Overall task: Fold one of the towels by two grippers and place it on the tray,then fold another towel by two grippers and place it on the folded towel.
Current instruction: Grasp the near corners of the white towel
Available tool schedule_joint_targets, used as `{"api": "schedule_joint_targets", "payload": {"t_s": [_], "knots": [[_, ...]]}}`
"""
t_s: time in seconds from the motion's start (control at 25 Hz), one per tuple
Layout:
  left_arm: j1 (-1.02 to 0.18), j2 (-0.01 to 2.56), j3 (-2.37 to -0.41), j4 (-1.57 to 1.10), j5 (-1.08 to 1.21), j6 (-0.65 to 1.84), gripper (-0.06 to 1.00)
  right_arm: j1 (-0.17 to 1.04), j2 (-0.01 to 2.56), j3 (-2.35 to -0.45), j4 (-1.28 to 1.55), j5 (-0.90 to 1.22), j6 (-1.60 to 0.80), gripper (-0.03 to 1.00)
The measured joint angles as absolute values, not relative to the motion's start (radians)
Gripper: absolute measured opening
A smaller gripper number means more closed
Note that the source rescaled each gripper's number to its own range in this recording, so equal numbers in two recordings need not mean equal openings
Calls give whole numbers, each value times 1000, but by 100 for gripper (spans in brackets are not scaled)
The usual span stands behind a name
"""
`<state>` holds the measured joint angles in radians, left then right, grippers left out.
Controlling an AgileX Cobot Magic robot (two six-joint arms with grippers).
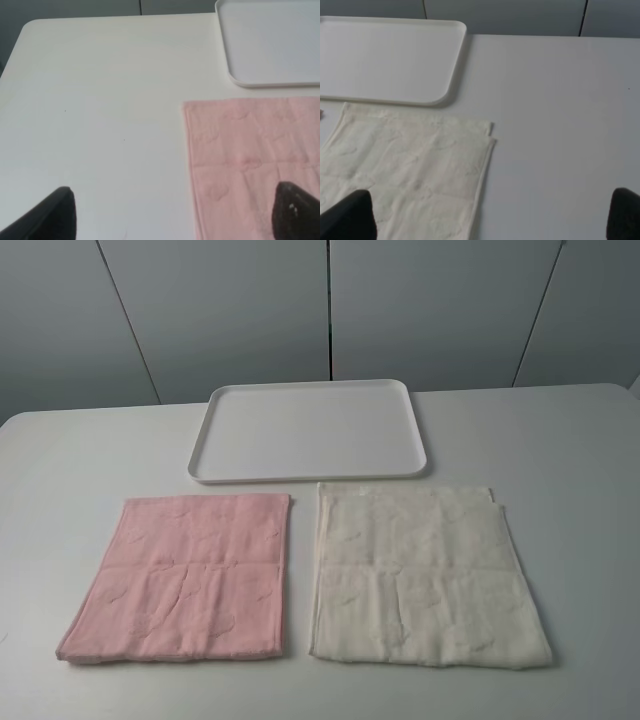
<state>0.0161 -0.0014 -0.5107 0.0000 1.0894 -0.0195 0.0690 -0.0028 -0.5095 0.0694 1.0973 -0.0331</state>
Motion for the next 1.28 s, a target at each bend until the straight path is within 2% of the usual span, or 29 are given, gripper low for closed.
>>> {"api": "schedule_joint_targets", "payload": {"t_s": [1.28], "knots": [[16, -1, -511, 0, 1089, -20, 100, 69, -3, -510, 69, 1097, -33, 100]]}}
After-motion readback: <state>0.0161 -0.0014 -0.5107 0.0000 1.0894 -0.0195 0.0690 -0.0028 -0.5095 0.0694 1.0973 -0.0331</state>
